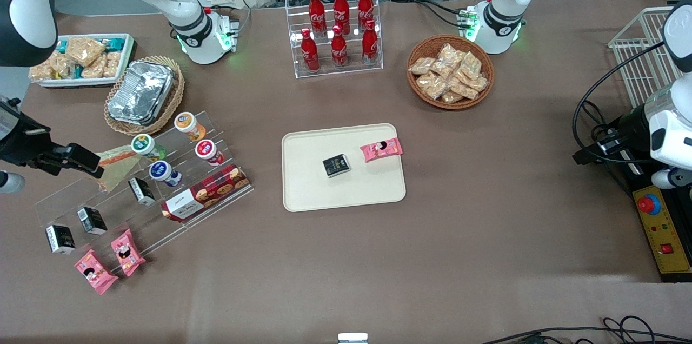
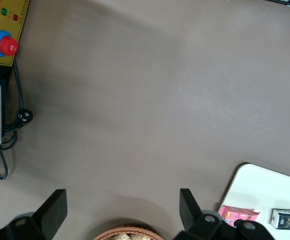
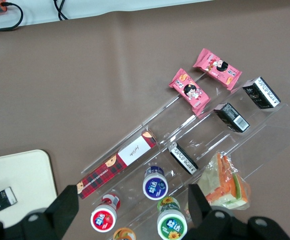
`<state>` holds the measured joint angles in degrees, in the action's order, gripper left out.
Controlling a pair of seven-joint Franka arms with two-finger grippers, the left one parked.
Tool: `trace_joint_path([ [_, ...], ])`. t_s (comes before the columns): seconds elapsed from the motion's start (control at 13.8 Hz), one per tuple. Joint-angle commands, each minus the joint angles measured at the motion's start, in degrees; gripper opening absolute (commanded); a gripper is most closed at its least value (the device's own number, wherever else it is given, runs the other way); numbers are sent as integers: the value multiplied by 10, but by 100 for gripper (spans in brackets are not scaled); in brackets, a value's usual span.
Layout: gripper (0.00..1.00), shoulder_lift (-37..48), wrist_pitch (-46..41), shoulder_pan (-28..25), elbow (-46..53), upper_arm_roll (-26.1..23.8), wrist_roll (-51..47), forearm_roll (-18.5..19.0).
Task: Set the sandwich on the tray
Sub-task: 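Move the right gripper over the wrapped sandwich in the acrylic rack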
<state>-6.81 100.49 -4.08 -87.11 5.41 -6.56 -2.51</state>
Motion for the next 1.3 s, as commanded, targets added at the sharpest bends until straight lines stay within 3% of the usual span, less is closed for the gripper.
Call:
trace_joint_path([
  [0.0, 98, 2, -9, 1, 4, 0, -7, -8],
  [0.51, 98, -1, -12, 33, -18, 10, -13, -4],
  [0.8, 98, -1, -37, 53, -39, 20, -119, -2],
  [1.08, 98, -12, -72, 55, -41, 21, -273, 26],
  [1.23, 98, -21, -76, 71, -41, 21, -281, 36],
])
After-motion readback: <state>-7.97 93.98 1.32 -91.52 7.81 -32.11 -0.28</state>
